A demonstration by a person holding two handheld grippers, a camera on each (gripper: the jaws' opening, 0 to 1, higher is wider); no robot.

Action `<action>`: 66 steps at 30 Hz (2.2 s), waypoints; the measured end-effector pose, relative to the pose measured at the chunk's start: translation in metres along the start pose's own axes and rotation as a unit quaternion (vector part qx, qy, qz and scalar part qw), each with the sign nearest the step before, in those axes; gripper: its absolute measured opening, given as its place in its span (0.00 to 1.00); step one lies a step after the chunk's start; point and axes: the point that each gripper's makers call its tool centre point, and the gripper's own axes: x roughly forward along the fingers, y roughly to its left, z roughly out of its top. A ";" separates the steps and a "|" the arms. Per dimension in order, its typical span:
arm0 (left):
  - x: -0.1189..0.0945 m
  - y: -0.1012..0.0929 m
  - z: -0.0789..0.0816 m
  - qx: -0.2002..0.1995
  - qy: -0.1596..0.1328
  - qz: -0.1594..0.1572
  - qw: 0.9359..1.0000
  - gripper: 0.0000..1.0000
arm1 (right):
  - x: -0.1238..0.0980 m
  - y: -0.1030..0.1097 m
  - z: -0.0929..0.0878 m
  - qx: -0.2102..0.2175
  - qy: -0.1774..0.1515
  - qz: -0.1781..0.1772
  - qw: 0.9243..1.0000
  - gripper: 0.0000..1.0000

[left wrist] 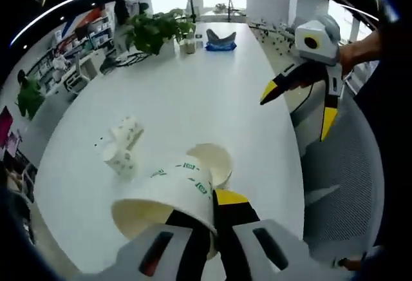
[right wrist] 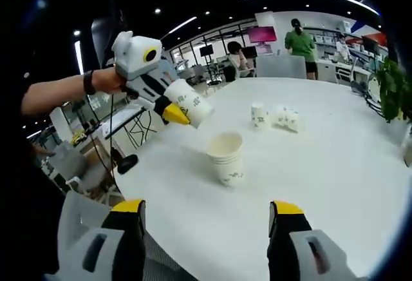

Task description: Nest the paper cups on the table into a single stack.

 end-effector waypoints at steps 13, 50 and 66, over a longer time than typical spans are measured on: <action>0.018 -0.010 0.020 0.087 0.069 -0.047 0.993 0.00 | 0.001 0.001 -0.005 0.000 0.002 0.006 1.000 0.79; 0.054 -0.024 -0.005 0.238 0.240 -0.115 0.934 0.00 | 0.006 -0.008 -0.012 0.009 -0.003 0.007 1.000 0.78; 0.060 -0.021 -0.008 0.226 0.251 -0.116 0.934 0.00 | 0.006 -0.006 -0.012 0.014 -0.004 0.008 1.000 0.78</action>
